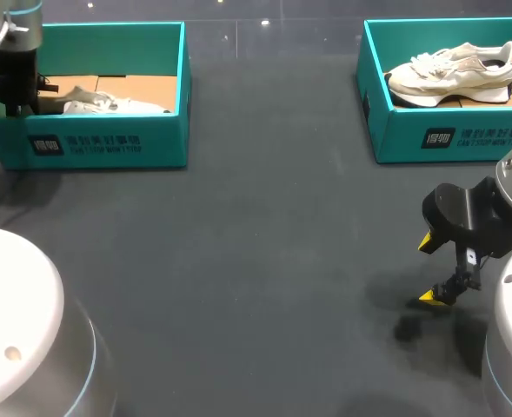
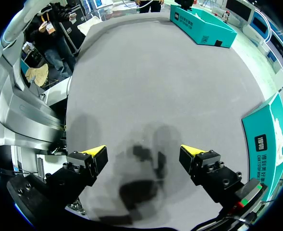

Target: Take the shoe out of the shoebox, open the shoe tongue, remove and reinsert the insole, then place the shoe into the shoebox

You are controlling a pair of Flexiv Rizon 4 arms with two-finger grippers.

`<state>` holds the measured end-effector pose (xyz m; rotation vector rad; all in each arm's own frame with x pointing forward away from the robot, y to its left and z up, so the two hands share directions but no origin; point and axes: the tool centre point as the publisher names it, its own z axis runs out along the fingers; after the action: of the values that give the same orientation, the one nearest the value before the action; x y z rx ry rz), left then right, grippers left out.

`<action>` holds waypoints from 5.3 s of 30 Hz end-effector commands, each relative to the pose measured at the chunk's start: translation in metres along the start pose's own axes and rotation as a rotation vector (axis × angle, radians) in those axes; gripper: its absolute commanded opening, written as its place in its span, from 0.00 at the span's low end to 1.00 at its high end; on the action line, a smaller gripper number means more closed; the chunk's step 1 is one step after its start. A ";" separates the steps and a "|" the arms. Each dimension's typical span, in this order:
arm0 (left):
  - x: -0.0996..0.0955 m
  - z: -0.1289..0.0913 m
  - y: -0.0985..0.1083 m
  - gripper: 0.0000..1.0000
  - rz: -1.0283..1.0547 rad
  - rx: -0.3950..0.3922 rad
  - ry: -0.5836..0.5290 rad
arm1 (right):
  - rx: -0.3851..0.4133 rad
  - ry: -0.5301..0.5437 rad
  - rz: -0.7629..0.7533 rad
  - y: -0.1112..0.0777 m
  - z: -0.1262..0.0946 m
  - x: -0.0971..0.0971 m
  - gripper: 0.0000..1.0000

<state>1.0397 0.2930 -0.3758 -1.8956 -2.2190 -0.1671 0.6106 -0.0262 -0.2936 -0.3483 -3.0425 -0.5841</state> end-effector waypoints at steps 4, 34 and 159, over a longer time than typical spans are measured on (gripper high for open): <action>0.001 -0.003 0.003 0.35 0.001 -0.010 -0.012 | -0.001 -0.004 0.000 -0.001 0.000 0.002 1.00; -0.005 -0.049 0.006 0.96 0.031 -0.082 -0.108 | -0.001 -0.004 0.000 -0.001 0.000 0.002 1.00; 0.048 -0.255 -0.035 1.00 0.057 -0.125 -0.193 | 0.245 -0.134 0.566 -0.001 -0.138 -0.201 1.00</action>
<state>1.0226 0.2759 -0.1153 -2.1216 -2.3234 -0.1158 0.7785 -0.1209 -0.1819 -1.2342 -2.9246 -0.3060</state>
